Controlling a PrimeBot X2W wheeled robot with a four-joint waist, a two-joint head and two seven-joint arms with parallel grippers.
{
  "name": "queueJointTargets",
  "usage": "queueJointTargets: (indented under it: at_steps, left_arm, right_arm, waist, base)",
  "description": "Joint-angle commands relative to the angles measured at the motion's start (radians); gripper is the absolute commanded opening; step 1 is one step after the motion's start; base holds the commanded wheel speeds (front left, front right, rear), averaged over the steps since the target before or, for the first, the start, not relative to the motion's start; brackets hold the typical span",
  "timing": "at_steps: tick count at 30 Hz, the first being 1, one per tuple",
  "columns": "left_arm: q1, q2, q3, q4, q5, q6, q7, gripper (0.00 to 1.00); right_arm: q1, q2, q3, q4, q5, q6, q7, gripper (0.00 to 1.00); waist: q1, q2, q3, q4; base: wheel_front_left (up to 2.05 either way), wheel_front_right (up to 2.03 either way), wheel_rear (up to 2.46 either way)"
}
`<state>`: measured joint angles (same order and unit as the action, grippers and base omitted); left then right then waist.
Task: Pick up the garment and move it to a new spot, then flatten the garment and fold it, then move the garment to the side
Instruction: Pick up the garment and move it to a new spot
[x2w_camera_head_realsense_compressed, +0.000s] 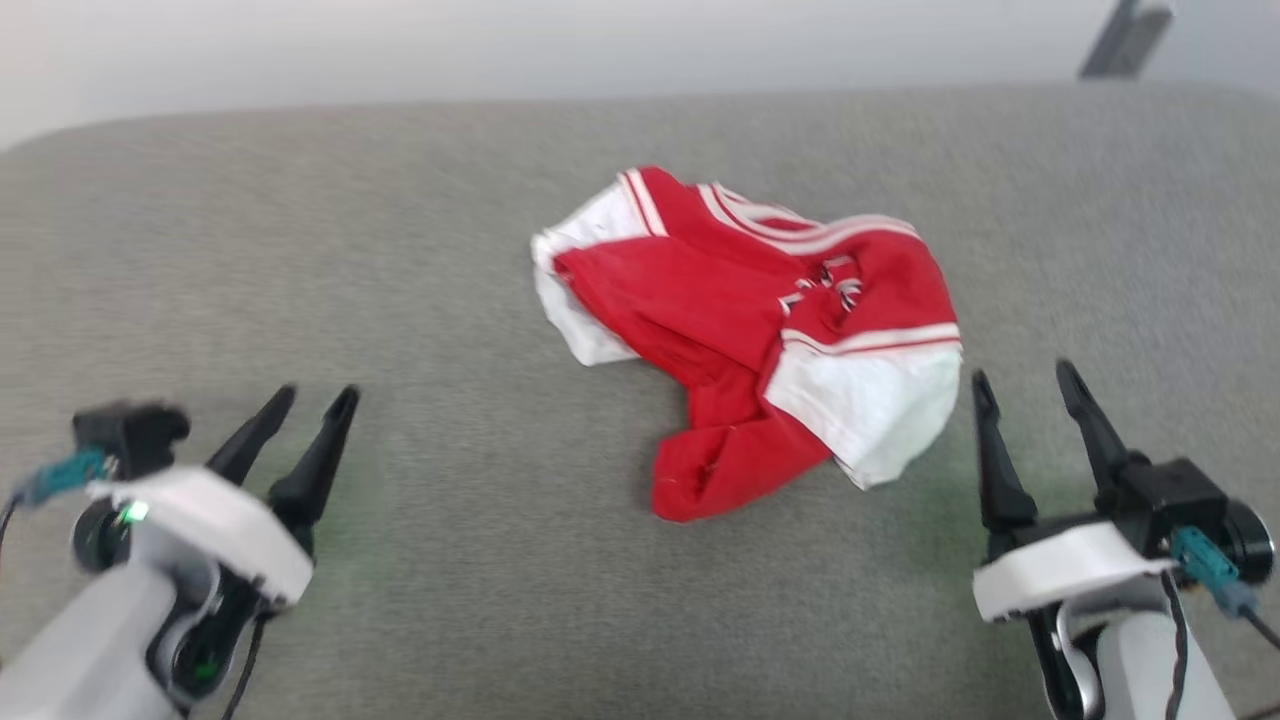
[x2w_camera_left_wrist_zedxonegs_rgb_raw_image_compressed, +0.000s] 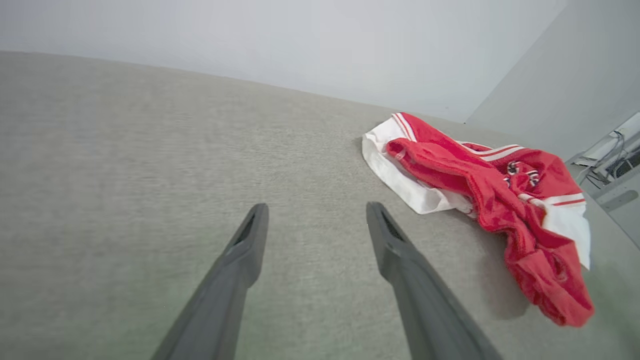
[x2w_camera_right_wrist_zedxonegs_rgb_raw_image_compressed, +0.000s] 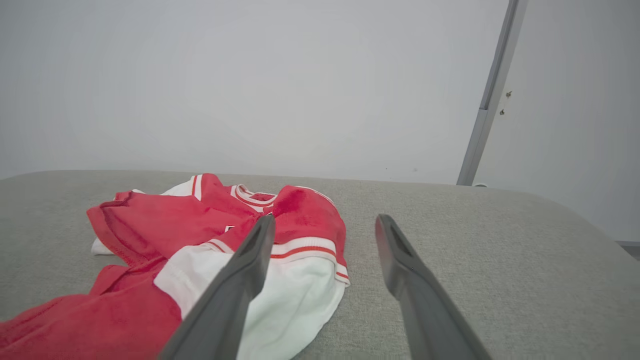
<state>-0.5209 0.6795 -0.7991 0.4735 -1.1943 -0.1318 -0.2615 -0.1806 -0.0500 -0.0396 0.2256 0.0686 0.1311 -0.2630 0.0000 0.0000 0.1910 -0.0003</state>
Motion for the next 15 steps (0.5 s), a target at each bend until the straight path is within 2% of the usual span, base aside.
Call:
queueJointTargets:
  at_steps: [1,8,15]
  left_arm:
    - [0.063,-0.015,0.066,0.005,0.061,0.002,-0.005,1.0]
    - [0.316,-0.103,0.394,-0.026,0.31,0.002,-0.005,1.0]
    - [0.511,-0.24,0.706,-0.147,0.525,0.002,-0.005,1.0]
  right_arm:
    - [0.025,-0.001,-0.01,0.003,-0.01,-0.001,-0.003,1.0]
    - [0.101,-0.001,-0.046,0.006,-0.009,-0.001,-0.003,1.0]
    - [0.15,-0.001,-0.078,-0.021,0.009,-0.001,-0.003,1.0]
  waist:
    - [0.0,0.0,-0.06,0.051]
    - [0.0,0.0,-0.12,0.051]
    - [0.0,0.0,-0.141,0.044]
  base:
    - [0.0,0.0,0.0]
    - [0.0,0.0,0.0]
    - [0.0,0.0,0.0]
